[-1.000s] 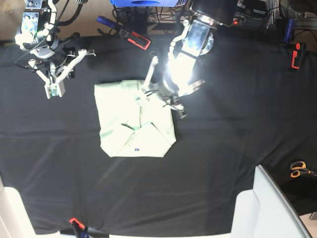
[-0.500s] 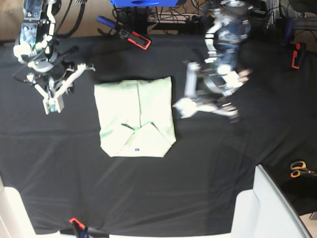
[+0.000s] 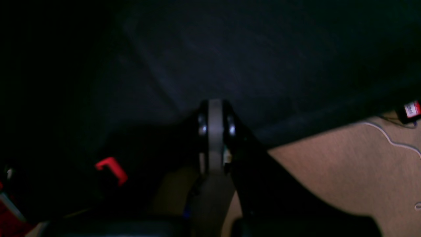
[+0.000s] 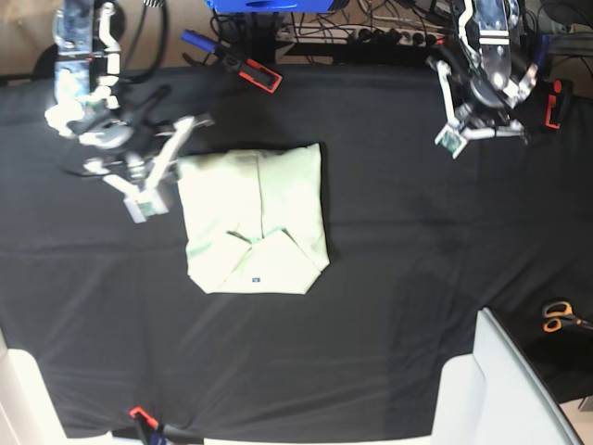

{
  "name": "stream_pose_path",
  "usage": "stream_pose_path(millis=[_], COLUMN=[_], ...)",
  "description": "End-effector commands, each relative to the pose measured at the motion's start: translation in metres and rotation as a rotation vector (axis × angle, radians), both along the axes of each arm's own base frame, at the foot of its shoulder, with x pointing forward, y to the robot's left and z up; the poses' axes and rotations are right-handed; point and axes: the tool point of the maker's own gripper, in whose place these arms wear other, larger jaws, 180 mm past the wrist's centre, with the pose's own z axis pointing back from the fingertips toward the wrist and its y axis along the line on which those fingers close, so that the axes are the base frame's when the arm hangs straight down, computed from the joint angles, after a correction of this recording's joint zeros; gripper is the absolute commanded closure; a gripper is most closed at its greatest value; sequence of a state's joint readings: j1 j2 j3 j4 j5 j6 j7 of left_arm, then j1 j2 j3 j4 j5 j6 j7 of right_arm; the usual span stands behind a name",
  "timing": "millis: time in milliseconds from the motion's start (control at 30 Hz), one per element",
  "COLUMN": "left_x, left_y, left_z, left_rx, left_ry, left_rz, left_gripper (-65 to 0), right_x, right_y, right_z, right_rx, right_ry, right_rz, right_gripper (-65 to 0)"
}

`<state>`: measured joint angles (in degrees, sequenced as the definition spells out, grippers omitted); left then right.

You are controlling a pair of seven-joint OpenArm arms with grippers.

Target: Fold the T-shirt properly

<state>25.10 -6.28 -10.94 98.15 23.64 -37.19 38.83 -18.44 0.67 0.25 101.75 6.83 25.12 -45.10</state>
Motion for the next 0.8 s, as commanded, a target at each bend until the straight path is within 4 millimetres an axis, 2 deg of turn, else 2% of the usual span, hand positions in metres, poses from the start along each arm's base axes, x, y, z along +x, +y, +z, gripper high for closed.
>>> stream_pose_path(millis=[0, 133, 267, 400, 467, 667, 767], left_x=[0.004, -0.008, -0.009, -0.019, -0.023, -0.049, -0.072], left_y=[0.0, -0.019, -0.027, -0.033, -0.035, -0.046, -0.055], left_z=[0.006, 0.003, 0.004, 0.005, 0.008, 0.01, 0.007], left_rx=[-0.008, -0.108, -0.178, -0.207, -0.203, -0.251, -0.309], left_ry=[-0.038, -0.066, -0.087, -0.078, -0.078, -0.076, -0.074], left_rz=[-0.014, -0.036, -0.008, -0.008, -0.018, -0.045, -0.054], left_gripper=[0.0, 0.0, 0.0, 0.0, 0.0, 0.0, 0.0], right_x=[0.009, 0.005, 0.008, 0.002, -0.008, -0.041, -0.062], right_y=[0.004, 0.019, 0.019, 0.019, 0.019, 0.019, -0.005], right_z=[0.008, -0.001, -0.011, -0.022, -0.026, -0.012, -0.017], right_rx=[0.037, 0.101, 0.113, 0.128, 0.129, 0.157, 0.134], right_ry=[-0.051, -0.051, -0.038, -0.021, -0.002, -0.047, -0.043], right_rz=[-0.001, 0.039, 0.042, 0.032, 0.03, 0.009, -0.043], right_gripper=[0.0, 0.0, 0.0, 0.0, 0.0, 0.0, 0.0])
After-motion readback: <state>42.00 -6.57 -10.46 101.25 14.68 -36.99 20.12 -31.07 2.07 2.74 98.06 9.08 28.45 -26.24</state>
